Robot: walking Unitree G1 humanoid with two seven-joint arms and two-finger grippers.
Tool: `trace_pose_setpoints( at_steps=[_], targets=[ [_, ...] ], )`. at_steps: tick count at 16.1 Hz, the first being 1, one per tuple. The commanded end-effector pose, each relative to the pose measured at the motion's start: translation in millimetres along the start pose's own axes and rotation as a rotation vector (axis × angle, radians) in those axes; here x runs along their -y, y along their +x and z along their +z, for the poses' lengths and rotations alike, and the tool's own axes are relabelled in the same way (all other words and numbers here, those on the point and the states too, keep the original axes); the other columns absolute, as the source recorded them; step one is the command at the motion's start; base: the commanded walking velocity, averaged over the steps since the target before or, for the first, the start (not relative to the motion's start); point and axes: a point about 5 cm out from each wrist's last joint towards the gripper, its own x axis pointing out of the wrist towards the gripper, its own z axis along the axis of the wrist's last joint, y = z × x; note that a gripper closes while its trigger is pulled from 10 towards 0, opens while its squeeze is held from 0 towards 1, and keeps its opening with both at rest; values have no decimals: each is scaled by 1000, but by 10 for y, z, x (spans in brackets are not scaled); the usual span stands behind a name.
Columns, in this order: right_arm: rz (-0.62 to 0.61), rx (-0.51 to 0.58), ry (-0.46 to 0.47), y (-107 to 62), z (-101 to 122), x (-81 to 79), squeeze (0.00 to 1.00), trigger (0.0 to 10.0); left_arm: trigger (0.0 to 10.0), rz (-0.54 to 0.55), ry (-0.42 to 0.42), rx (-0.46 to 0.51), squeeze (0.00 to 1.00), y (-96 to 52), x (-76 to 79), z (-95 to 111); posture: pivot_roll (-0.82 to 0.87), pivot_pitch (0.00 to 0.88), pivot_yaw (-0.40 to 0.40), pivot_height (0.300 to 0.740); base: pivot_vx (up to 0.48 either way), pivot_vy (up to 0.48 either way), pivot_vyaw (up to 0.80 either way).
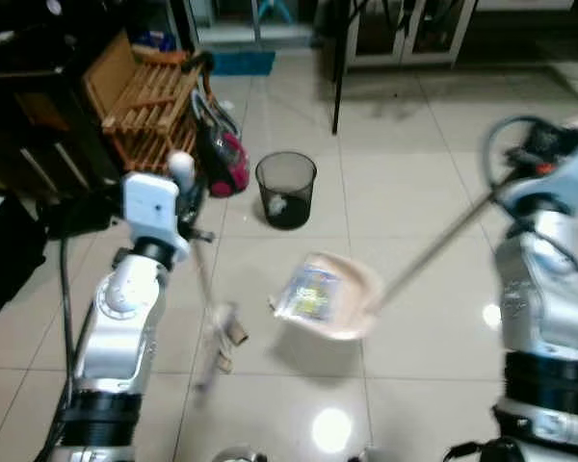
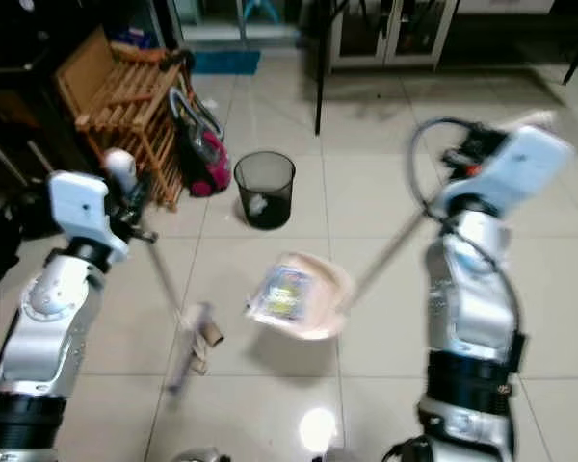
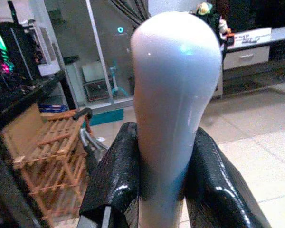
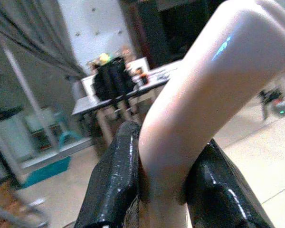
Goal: Sweep floor
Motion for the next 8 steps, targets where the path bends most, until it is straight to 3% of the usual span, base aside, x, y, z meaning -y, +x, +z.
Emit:
trace_pose_setpoints(
  at_steps=[1, 6, 8],
  targets=[
    [44, 49, 59, 46, 161, -193, 0, 10000, 10000, 36, 40, 7, 0, -2, -115, 41, -63, 23, 57, 740, 424, 0, 0],
    [1, 26, 51, 157, 216, -173, 0, 10000, 10000, 40, 25, 15, 0, 33, -75, 44, -62, 0, 47, 740, 423, 0, 0],
    [14, 28, 89, 221, 246, -238, 0, 10000, 10000, 51, 1, 14, 0, 42, -39, 27, -66, 0, 52, 740, 422, 0, 0]
  ],
)
